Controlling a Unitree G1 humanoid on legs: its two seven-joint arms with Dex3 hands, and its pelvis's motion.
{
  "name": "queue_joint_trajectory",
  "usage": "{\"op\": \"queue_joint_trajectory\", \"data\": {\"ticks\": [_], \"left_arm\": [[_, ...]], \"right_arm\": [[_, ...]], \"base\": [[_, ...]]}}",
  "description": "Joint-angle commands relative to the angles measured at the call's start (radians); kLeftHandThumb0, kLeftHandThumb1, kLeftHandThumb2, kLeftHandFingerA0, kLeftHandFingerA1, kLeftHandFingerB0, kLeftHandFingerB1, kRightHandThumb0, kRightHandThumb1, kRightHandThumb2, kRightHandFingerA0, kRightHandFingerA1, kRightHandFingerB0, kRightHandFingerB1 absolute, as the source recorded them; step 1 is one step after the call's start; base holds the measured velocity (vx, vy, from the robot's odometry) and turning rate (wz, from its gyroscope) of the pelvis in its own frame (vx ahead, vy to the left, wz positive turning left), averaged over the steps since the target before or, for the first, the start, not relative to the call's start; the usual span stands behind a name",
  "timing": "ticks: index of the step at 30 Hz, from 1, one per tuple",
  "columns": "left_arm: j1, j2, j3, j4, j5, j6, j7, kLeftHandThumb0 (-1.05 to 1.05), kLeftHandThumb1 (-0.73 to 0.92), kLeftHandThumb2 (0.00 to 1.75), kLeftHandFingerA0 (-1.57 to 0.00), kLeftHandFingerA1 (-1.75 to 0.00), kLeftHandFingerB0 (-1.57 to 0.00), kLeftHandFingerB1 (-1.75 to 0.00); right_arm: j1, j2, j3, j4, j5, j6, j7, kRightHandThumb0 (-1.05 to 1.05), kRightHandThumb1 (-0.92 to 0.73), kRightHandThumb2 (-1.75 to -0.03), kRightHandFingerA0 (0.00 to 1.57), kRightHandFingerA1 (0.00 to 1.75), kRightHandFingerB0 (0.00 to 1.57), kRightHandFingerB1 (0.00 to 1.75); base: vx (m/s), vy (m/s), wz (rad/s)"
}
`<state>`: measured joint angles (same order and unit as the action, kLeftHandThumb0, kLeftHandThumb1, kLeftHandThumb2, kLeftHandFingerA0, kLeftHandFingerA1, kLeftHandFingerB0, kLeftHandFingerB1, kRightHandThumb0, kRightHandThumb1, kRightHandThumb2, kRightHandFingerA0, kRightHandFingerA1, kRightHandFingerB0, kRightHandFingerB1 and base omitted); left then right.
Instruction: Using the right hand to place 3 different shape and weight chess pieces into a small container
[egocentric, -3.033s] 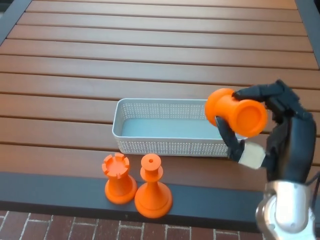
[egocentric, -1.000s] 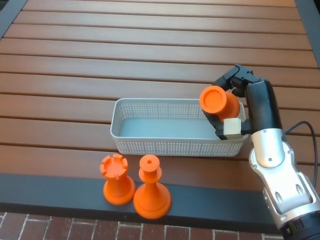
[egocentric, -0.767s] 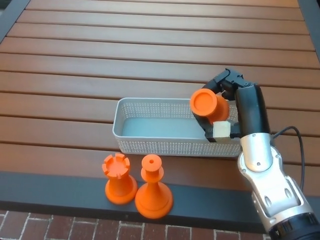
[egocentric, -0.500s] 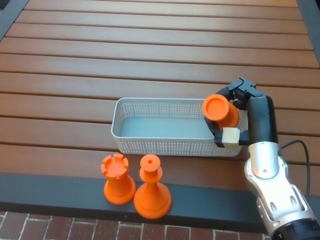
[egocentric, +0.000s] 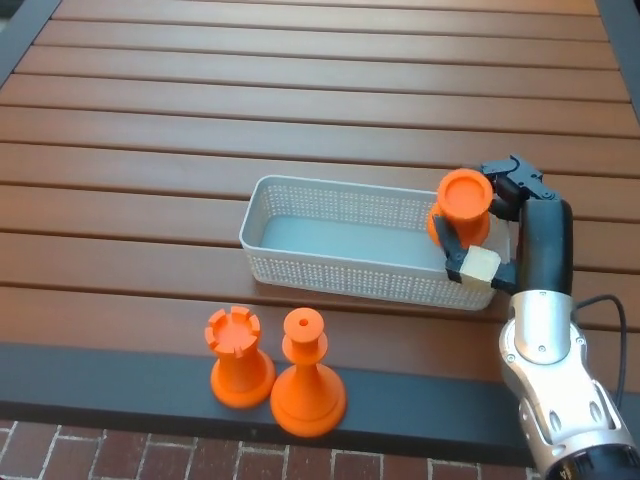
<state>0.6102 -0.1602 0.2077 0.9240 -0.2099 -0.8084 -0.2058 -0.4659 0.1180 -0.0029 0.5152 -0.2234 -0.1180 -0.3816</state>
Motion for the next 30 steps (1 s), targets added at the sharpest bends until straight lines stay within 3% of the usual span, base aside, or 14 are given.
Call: {"op": "queue_joint_trajectory", "data": {"ticks": [1,2,3,4,8,9,10,16,17,25,26,27,28,30], "left_arm": [[0.001,-0.004,-0.001,0.005,0.002,-0.028,-0.019,-0.16,0.21,1.62,-1.36,-1.56,-1.21,-1.4],[-0.002,-0.005,-0.001,0.008,0.002,-0.03,-0.02,-0.15,0.21,1.65,-1.36,-1.55,-1.22,-1.39],[-0.003,-0.004,-0.001,0.01,0.003,-0.031,-0.019,-0.15,0.21,1.65,-1.36,-1.55,-1.22,-1.39],[-0.005,-0.003,0.001,0.013,0.002,-0.036,-0.024,-0.16,0.2,1.63,-1.36,-1.54,-1.22,-1.38],[-0.001,-0.005,0.004,0.009,0.003,-0.03,-0.017,-0.17,0.2,1.64,-1.35,-1.55,-1.22,-1.38],[-0.004,0.006,-0.001,0.026,0.029,-0.061,-0.001,-0.16,0.22,1.65,-1.36,-1.54,-1.18,-1.42],[-0.005,0.011,-0.001,0.032,0.038,-0.073,0.005,-0.16,0.22,1.66,-1.37,-1.52,-1.19,-1.39],[-0.004,-0.002,0.001,0.025,0.024,-0.056,0.003,-0.12,0.21,1.62,-1.31,-1.55,-1.18,-1.42],[-0.003,-0.001,-0.001,0.023,0.03,-0.057,0.009,-0.14,0.21,1.62,-1.3,-1.56,-1.18,-1.42],[-0.009,0.01,-0.01,0.035,0.054,-0.091,0.025,-0.19,0.2,1.69,-1.33,-1.59,-1.2,-1.44],[-0.01,0.013,-0.01,0.037,0.055,-0.09,0.027,-0.2,0.21,1.69,-1.33,-1.58,-1.2,-1.45],[-0.011,0.013,-0.01,0.038,0.056,-0.09,0.028,-0.2,0.21,1.69,-1.33,-1.58,-1.2,-1.45],[-0.011,0.011,-0.009,0.033,0.051,-0.076,0.028,-0.18,0.19,1.65,-1.33,-1.56,-1.21,-1.43],[-0.012,0.006,-0.007,0.024,0.043,-0.055,0.026,-0.18,0.19,1.65,-1.33,-1.56,-1.21,-1.43]], "right_arm": [[0.018,-0.013,0.024,-0.035,-0.019,0.072,0.016,-0.46,-0.73,-0.62,0.37,0.66,0.26,0.29],[0.015,-0.02,0.053,-0.063,-0.049,0.135,0.035,-0.32,-0.59,-1.09,0.04,0.55,0.0,0.49],[0.014,-0.021,0.06,-0.069,-0.056,0.149,0.038,-0.32,-0.59,-1.09,0.04,0.55,0.0,0.49],[0.014,-0.025,0.07,-0.08,-0.063,0.172,0.04,-0.56,-0.73,-0.63,0.0,0.36,0.13,0.28],[0.012,-0.032,0.09,-0.112,-0.081,0.243,0.042,-0.57,-0.7,-0.61,0.0,0.19,0.11,0.26],[0.005,-0.044,0.105,-0.128,-0.106,0.301,0.05,-0.81,-0.5,-0.8,0.0,0.06,0.05,0.23],[0.003,-0.049,0.112,-0.138,-0.113,0.33,0.06,-0.82,-0.49,-0.79,0.0,0.05,0.07,0.21],[0.003,-0.071,0.131,-0.163,-0.121,0.376,0.08,-0.6,-0.63,-0.59,0.0,0.08,0.15,0.28],[0.003,-0.075,0.136,-0.167,-0.128,0.381,0.081,-0.76,-0.47,-0.75,0.0,0.01,0.13,0.34],[-0.001,-0.096,0.157,-0.185,-0.159,0.427,0.066,-0.74,-0.49,-0.8,0.0,0.08,0.15,0.38],[-0.001,-0.095,0.152,-0.188,-0.158,0.427,0.06,-0.64,-0.63,-0.59,0.0,0.2,0.2,0.29],[-0.001,-0.095,0.151,-0.19,-0.157,0.428,0.058,-0.64,-0.63,-0.59,0.0,0.2,0.2,0.29],[-0.003,-0.103,0.163,-0.188,-0.18,0.433,0.047,-0.93,-0.58,-0.89,0.0,0.08,0.16,0.33],[-0.007,-0.117,0.182,-0.186,-0.215,0.444,0.033,-0.93,-0.58,-0.89,0.0,0.08,0.16,0.33]], "base": [[0.0,0.0,0.0],[0.0,0.0,0.0],[0.0,0.0,0.0],[0.0,0.0,0.0],[0.0,0.0,0.0],[0.0,0.0,0.0],[0.0,0.0,0.0],[0.0,0.0,0.0],[0.0,0.0,0.0],[0.0,0.0,0.0],[0.0,0.0,0.0],[0.0,0.0,0.0],[0.0,0.0,0.0],[0.0,0.0,0.0]]}}
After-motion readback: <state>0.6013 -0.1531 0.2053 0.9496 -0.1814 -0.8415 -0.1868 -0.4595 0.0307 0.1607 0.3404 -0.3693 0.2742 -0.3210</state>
